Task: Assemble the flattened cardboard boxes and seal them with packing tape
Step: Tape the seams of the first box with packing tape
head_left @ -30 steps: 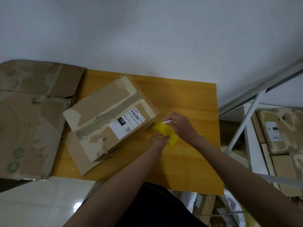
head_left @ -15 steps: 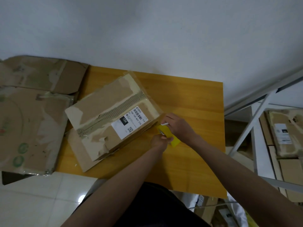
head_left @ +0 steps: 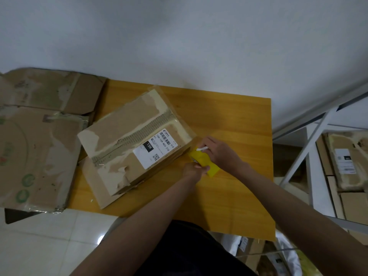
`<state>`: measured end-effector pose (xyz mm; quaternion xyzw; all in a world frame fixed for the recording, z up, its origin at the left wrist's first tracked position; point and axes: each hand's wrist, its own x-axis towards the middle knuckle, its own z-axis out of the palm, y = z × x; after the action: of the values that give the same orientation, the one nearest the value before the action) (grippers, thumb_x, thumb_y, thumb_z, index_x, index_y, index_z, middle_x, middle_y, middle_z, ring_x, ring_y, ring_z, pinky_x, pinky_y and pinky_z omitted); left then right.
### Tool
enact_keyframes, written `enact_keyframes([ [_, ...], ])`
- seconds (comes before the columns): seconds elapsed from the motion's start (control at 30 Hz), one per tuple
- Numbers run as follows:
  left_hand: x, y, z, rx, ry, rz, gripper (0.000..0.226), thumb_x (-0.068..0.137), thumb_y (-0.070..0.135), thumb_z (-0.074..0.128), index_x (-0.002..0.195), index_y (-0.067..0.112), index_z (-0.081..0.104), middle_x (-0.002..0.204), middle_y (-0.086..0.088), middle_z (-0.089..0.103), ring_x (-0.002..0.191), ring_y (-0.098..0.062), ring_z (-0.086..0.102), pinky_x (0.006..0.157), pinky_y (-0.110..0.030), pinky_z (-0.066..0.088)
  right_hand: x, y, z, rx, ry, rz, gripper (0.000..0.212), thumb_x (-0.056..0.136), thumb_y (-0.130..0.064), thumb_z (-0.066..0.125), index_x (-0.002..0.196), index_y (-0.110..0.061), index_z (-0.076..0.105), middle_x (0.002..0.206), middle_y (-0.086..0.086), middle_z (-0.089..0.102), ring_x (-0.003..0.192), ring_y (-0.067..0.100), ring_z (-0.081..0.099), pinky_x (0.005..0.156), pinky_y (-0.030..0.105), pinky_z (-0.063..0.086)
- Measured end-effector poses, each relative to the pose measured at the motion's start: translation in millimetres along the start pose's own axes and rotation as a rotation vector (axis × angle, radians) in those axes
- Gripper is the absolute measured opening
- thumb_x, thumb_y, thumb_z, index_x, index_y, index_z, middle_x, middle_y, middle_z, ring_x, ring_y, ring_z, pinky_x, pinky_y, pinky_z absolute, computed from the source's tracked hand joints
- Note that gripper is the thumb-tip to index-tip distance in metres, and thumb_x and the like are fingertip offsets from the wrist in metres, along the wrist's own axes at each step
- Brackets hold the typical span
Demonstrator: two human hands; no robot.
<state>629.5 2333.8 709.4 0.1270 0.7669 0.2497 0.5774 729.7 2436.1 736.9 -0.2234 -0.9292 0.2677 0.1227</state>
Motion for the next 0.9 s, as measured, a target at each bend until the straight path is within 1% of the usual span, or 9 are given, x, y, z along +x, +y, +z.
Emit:
enact_keyframes([
  [0.1, -2.2, 0.7, -0.9, 0.007, 0.003, -0.006, 0.036, 0.085, 0.025, 0.078, 0.058, 0.016, 0.057, 0.071, -0.007, 0.066, 0.081, -0.024, 0.062, 0.076, -0.037, 0.049, -2.6, 6.4, 0.6, -0.033, 0.014, 0.016, 0.009, 0.096, -0.009, 0.047, 0.096, -0.009, 0.057, 0.097, 0.004, 0.056, 0.085, 0.021, 0.056, 0.065, 0.042, 0.052],
  [0.23, -4.0, -1.3, -1.5, 0.038, -0.001, 0.019, 0.032, 0.084, 0.026, 0.079, 0.061, 0.016, 0.059, 0.094, -0.019, 0.073, 0.083, -0.026, 0.063, 0.082, -0.041, 0.053, 1.0, 2.5, 3.3, -0.039, 0.023, -0.011, 0.009, 0.099, -0.009, 0.051, 0.095, -0.008, 0.058, 0.094, 0.006, 0.057, 0.083, 0.015, 0.048, 0.062, 0.033, 0.048],
  [0.43, -2.4, -0.2, -4.2, 0.078, -0.013, 0.051, 0.03, 0.085, 0.025, 0.078, 0.063, 0.017, 0.059, 0.094, -0.021, 0.072, 0.086, -0.03, 0.066, 0.082, -0.044, 0.053, 9.9, 6.3, 10.3, -0.061, -0.011, -0.026, 0.019, 0.088, 0.007, 0.062, 0.093, -0.011, 0.058, 0.096, 0.002, 0.056, 0.086, 0.016, 0.05, 0.061, 0.038, 0.05],
  [0.57, -3.9, 2.5, -4.9, 0.116, -0.045, 0.05, 0.029, 0.089, 0.028, 0.074, 0.066, 0.014, 0.062, 0.101, -0.02, 0.072, 0.085, -0.027, 0.063, 0.075, -0.031, 0.044, 11.8, 10.0, 14.8, -0.088, -0.029, -0.036, 0.02, 0.087, 0.004, 0.065, 0.093, -0.014, 0.058, 0.099, -0.002, 0.056, 0.094, 0.014, 0.051, 0.064, 0.035, 0.051],
  [0.63, -2.2, 2.0, -5.1, 0.114, -0.052, 0.051, 0.026, 0.09, 0.027, 0.073, 0.078, 0.005, 0.069, 0.108, -0.022, 0.072, 0.087, -0.027, 0.063, 0.075, -0.03, 0.041, 12.3, 11.1, 14.5, -0.111, -0.028, -0.03, 0.018, 0.088, 0.003, 0.063, 0.093, -0.014, 0.059, 0.099, -0.001, 0.056, 0.095, 0.017, 0.052, 0.064, 0.034, 0.051],
  [0.7, -3.1, 2.3, -6.0, 0.091, -0.057, 0.051, 0.025, 0.09, 0.025, 0.073, 0.076, 0.005, 0.068, 0.11, -0.024, 0.071, 0.085, -0.027, 0.061, 0.075, -0.029, 0.041, 11.1, 11.3, 9.4, -0.124, -0.021, -0.017, 0.01, 0.09, -0.001, 0.056, 0.091, -0.011, 0.058, 0.096, 0.003, 0.057, 0.093, 0.019, 0.053, 0.066, 0.031, 0.046],
  [0.77, -2.7, 1.6, -6.1, 0.084, -0.06, 0.043, 0.026, 0.091, 0.024, 0.072, 0.085, -0.001, 0.071, 0.11, -0.025, 0.071, 0.092, -0.035, 0.066, 0.074, -0.028, 0.04, 8.3, 18.4, 2.9, -0.127, 0.019, 0.03, 0.01, 0.089, -0.002, 0.052, 0.088, -0.01, 0.059, 0.093, 0.006, 0.059, 0.091, 0.02, 0.052, 0.069, 0.028, 0.042],
  [0.83, -4.4, 3.1, -5.4, 0.076, -0.072, 0.039, 0.03, 0.091, 0.023, 0.071, 0.099, -0.007, 0.071, 0.111, -0.024, 0.071, 0.098, -0.033, 0.067, 0.075, -0.028, 0.041, 4.2, 33.1, -1.8, -0.127, 0.028, 0.16, 0.015, 0.088, 0.003, 0.053, 0.088, -0.01, 0.059, 0.096, 0.007, 0.06, 0.09, 0.024, 0.054, 0.067, 0.035, 0.043],
  [0.9, -5.6, 3.7, -3.8, 0.046, -0.07, 0.022, 0.022, 0.09, 0.019, 0.073, 0.086, -0.003, 0.069, 0.11, -0.022, 0.071, 0.094, -0.027, 0.066, 0.08, -0.032, 0.046, -4.7, 53.2, 0.0, -0.094, -0.017, 0.339, 0.017, 0.097, 0.002, 0.048, 0.089, -0.008, 0.059, 0.094, 0.007, 0.057, 0.082, 0.029, 0.053, 0.057, 0.036, 0.037],
])
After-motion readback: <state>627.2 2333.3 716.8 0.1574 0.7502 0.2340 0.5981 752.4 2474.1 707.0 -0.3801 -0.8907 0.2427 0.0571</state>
